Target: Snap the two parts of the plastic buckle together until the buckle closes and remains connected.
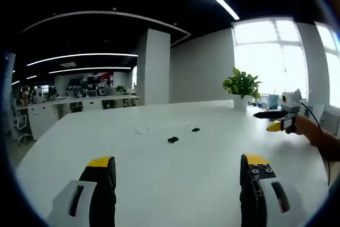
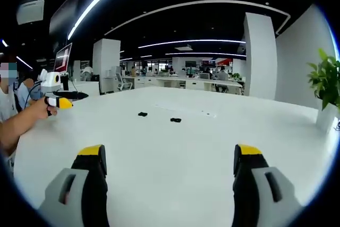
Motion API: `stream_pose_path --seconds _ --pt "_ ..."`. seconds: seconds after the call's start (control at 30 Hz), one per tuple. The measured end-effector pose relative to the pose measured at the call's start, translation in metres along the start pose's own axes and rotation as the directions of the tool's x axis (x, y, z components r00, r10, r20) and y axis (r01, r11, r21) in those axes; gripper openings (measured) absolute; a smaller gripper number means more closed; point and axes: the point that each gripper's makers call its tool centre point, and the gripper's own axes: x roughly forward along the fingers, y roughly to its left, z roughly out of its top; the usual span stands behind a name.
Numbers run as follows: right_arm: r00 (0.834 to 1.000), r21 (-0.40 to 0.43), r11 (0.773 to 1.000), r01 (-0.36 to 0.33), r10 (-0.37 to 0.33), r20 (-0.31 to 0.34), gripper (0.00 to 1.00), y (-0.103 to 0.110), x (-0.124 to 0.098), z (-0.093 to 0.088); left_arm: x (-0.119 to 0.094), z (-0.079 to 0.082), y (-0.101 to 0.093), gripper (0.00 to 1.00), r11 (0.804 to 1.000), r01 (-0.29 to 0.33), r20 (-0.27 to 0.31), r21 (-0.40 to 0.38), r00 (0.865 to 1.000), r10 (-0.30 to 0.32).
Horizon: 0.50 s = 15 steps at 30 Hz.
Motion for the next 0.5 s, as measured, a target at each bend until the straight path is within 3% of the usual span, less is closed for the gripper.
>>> stream_pose_path --seconds 0.5 --pt "1.000 -0.010 1.000 0.012 -0.012 -0.007 1.00 -0.0042 0.0004 -0.0029 0.0078 -0.0097 -0.0056 0.99 1.000 0.021 -0.024 0.018 1.000 -0.020"
